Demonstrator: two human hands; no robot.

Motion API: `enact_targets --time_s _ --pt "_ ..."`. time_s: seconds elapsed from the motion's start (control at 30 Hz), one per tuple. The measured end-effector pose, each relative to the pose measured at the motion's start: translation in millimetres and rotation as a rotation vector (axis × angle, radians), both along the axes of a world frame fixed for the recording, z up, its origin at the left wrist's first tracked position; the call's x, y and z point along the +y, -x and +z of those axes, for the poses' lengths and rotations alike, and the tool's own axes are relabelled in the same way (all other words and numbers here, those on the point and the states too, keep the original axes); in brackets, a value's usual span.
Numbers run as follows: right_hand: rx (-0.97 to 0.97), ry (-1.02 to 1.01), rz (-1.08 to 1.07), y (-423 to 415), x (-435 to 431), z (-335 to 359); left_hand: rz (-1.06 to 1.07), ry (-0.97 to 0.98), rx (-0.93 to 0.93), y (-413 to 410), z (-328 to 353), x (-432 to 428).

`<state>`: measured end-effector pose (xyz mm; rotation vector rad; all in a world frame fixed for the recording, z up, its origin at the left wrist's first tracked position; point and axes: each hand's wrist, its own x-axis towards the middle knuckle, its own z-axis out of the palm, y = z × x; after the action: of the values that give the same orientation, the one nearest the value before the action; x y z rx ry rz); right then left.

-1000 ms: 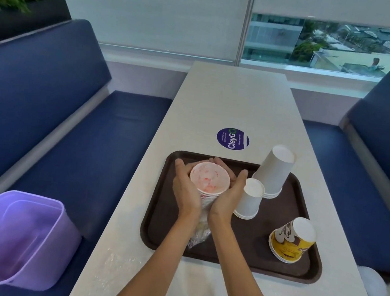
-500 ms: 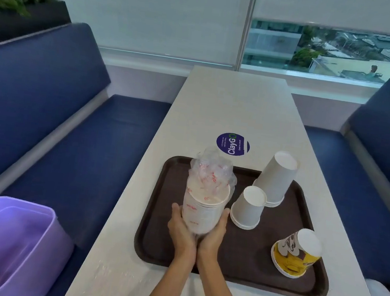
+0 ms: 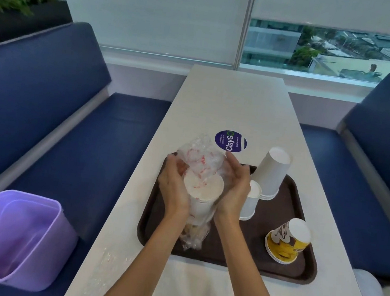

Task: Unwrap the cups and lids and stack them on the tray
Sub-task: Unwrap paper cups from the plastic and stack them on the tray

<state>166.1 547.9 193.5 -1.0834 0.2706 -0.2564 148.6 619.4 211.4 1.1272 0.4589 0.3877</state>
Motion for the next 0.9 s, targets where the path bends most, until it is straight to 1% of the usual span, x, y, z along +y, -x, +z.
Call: enact_targets --time_s 0.1,0.23,0.4,0.5,0.57,0.6,0.67,0.73,0.77,0.83,0.9 --pt "0.016 0.002 0.015 1 15 7 -0.034 0.026 0.018 0 2 -13" --pt "0.055 -0.087 -0.014 1 21 -19 0.001 0.09 0.04 -2 -16 -18" --pt "0.141 -0.144 0.002 13 22 -57 -0.014 0.08 0.059 3 -42 -20" --pt "0.233 -0.188 0.057 14 22 -72 -0.012 0.144 0.117 4 -58 -18" --pt "0.294 -0.194 0.101 18 22 -83 -0.014 0.147 0.185 6 -70 -18" --pt "0.307 -0.175 0.105 21 21 -90 -0.015 0.117 0.227 10 -77 -17" --pt "0.319 -0.078 0.079 23 17 -96 -0.004 -0.032 0.293 15 -87 -9" --pt "0.285 0.019 0.025 22 9 -90 0.053 -0.222 0.288 19 -91 3" --pt "0.255 0.035 -0.001 20 5 -81 0.087 -0.282 0.258 19 -90 9" --pt "0.184 0.007 -0.048 15 -2 -55 0.139 -0.308 0.187 16 -71 16" --pt "0.091 -0.044 -0.08 8 -6 -23 0.149 -0.229 0.092 9 -40 15"
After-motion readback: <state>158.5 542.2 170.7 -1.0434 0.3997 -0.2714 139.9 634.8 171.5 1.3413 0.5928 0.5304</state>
